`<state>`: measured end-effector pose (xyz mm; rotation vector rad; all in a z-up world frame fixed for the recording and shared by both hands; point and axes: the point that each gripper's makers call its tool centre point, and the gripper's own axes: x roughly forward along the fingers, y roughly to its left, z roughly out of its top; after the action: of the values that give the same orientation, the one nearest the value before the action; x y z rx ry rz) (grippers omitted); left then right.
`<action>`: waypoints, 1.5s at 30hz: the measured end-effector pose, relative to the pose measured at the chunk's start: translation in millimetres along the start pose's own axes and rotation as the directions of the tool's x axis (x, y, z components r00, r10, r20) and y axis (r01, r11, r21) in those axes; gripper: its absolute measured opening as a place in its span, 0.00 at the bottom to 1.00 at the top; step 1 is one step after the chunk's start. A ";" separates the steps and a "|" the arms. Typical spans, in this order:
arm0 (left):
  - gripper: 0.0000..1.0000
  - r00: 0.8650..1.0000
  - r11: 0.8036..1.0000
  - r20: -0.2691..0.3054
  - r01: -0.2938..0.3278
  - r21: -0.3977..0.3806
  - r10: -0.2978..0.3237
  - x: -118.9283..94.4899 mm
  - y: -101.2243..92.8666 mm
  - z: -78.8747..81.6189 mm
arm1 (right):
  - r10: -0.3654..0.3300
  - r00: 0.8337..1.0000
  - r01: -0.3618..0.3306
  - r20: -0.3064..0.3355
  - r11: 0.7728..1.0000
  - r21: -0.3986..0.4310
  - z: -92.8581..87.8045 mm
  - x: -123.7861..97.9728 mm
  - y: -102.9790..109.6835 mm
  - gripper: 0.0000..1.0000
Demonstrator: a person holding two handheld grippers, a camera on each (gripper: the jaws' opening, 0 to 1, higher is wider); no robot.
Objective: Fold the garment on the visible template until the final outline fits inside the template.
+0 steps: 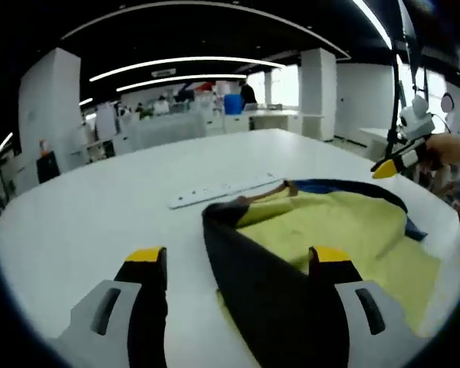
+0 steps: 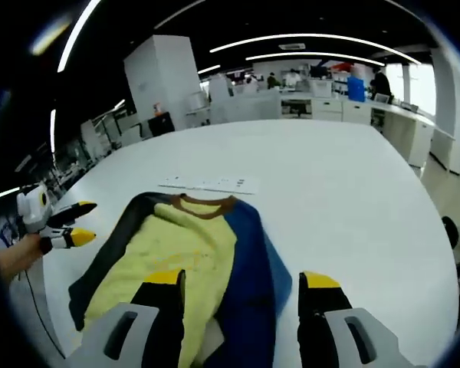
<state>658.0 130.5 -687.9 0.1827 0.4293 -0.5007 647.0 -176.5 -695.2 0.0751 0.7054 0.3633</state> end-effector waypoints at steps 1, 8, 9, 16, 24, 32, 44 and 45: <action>0.72 1.000 1.000 -0.004 0.002 0.002 -0.002 -3.9 -1.9 -1.9 | 0.001 1.000 -0.001 -0.010 1.000 -0.007 -6.1 -6.2 1.1 0.57; 0.71 1.000 0.999 -0.003 0.016 0.031 -0.016 -35.6 -20.1 -9.5 | -0.001 0.999 0.000 -0.048 1.000 -0.026 -35.1 -32.0 4.2 0.56; 0.71 1.000 0.999 -0.009 0.015 0.045 -0.015 -41.3 -23.0 -11.9 | 0.003 0.999 -0.004 -0.051 1.000 -0.024 -36.8 -32.6 4.1 0.56; 0.68 1.000 0.997 -0.012 0.023 0.067 -0.023 -72.6 -40.4 -23.4 | 0.014 0.996 -0.016 -0.084 1.000 -0.022 -66.5 -50.1 13.7 0.55; 0.64 0.998 0.999 -0.061 0.036 0.037 -0.034 -96.9 -55.2 -52.6 | -0.019 0.995 0.020 -0.101 1.000 0.008 -91.2 -64.4 9.4 0.53; 0.62 0.995 1.000 -0.095 0.023 -0.019 -0.025 -111.6 -67.5 -80.8 | -0.053 0.991 0.053 -0.123 0.999 -0.005 -120.1 -76.4 17.2 0.48; 0.53 0.979 1.000 -0.202 -0.018 0.014 0.021 -120.4 -74.1 -117.8 | -0.139 0.981 0.152 -0.136 0.985 0.085 -150.8 -84.4 15.2 0.29; 0.53 0.979 1.000 -0.204 -0.021 0.003 0.021 -120.0 -74.6 -119.1 | -0.142 0.981 0.155 -0.130 0.983 0.098 -150.6 -84.8 15.2 0.27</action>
<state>483.8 149.4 -746.6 0.2403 0.6269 -0.4626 485.7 -200.2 -754.4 0.1028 0.8472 0.1873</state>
